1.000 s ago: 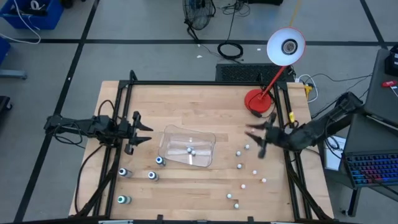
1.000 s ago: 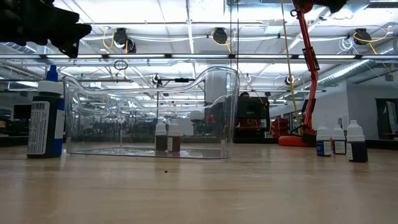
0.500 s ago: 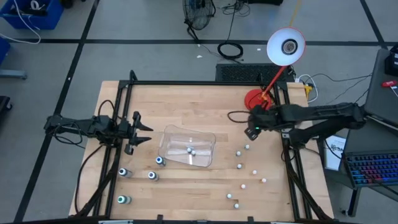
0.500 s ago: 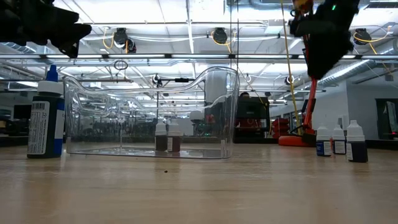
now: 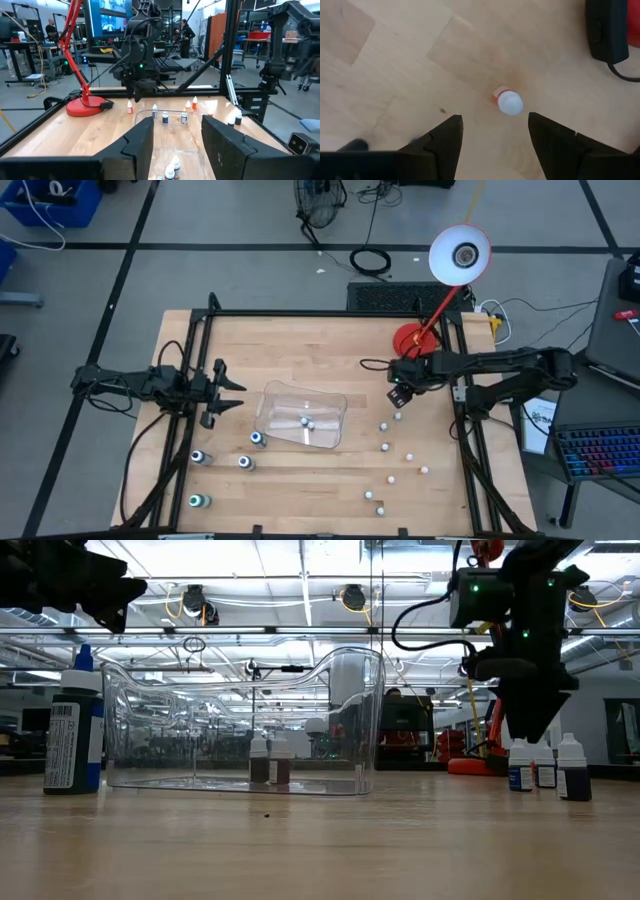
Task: Pick & Place food coloring
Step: Put the small orange food coloring bottle into the transparent bin
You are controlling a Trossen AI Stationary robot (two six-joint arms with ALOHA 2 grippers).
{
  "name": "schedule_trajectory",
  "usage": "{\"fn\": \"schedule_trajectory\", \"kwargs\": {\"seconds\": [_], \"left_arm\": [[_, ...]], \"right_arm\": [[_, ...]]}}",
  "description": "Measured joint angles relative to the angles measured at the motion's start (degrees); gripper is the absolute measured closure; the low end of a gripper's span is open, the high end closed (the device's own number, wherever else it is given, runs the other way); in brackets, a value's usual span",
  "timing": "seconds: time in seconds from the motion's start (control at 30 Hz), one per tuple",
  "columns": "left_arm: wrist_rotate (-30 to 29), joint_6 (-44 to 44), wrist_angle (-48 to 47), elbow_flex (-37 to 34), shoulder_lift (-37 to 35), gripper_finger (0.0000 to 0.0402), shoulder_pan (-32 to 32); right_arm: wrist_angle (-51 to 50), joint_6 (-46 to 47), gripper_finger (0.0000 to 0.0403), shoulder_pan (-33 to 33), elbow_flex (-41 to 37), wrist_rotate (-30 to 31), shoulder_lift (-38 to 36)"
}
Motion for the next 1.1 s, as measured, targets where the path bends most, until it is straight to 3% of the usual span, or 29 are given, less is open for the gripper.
{"fn": "schedule_trajectory", "kwargs": {"seconds": [0.3,0.67,1.1], "left_arm": [[-0.02,0.0,0.01,0.0,0.0,0.0238,0.0],[-0.04,0.02,-0.01,0.02,0.02,0.022,0.0],[-0.04,0.02,0.01,0.02,0.0,0.022,0.0]], "right_arm": [[0.72,-1.25,0.0193,-0.47,-0.01,0.19,0.89],[2.62,-3.63,0.0195,-3.15,-0.01,0.52,7.16],[2.75,-5.79,0.0195,-5.33,-0.01,0.24,7.3]]}}
